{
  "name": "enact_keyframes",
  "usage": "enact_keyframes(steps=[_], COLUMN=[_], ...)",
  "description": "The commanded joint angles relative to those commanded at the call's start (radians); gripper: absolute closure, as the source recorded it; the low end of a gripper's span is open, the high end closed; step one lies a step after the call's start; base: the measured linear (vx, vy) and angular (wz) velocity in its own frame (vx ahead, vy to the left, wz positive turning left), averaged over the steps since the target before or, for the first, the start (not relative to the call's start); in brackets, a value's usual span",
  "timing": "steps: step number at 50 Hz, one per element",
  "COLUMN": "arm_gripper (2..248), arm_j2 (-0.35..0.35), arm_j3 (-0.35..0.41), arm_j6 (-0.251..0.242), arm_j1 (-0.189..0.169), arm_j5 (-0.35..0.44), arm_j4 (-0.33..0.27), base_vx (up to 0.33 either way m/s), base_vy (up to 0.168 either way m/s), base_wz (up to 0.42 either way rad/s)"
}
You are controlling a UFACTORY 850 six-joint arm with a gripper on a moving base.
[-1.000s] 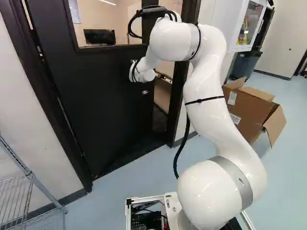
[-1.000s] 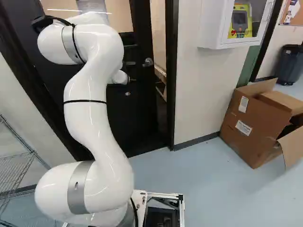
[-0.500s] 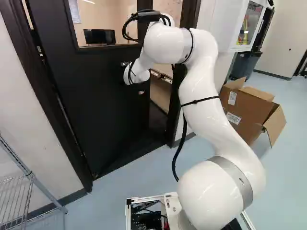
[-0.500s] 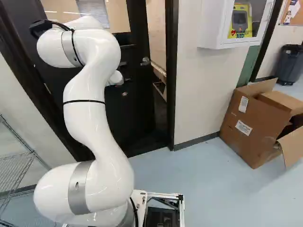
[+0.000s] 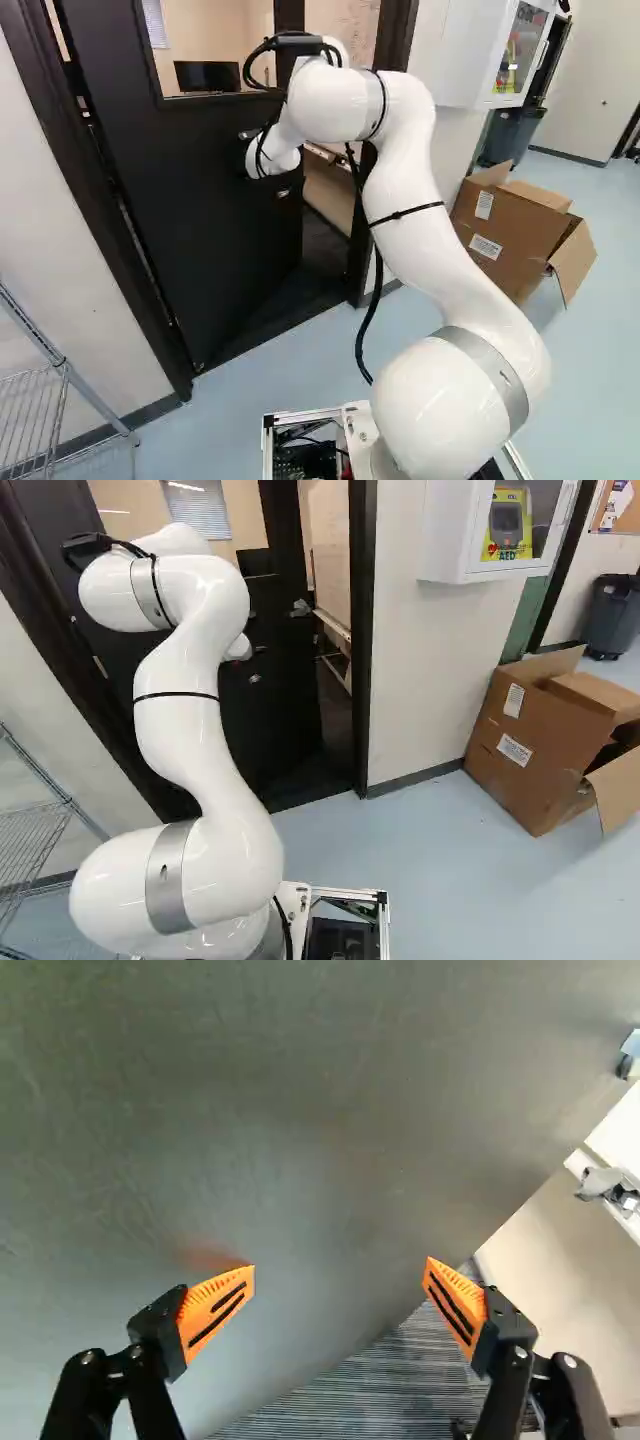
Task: Open the door and move inside
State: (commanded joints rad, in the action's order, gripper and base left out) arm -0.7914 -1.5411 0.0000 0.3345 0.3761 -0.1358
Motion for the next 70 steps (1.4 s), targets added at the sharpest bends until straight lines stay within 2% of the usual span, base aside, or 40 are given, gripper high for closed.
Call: enact_keyframes(steps=[13, 34, 70], arm_gripper=[3, 3, 3], arm_j2=[0.003, 0.099, 0.259], arm_j3=[0.004, 0.138, 0.353], arm_j6=[0.000, 0.000, 0.000], arm_j1=[0.006, -0.009, -0.056], arm_j5=[0.000, 0.000, 0.012], arm_j4=[0.000, 0.000, 0.000], base_vx=[0.000, 0.000, 0.000], base_vy=[0.000, 0.000, 0.000], base_wz=[0.000, 0.000, 0.000])
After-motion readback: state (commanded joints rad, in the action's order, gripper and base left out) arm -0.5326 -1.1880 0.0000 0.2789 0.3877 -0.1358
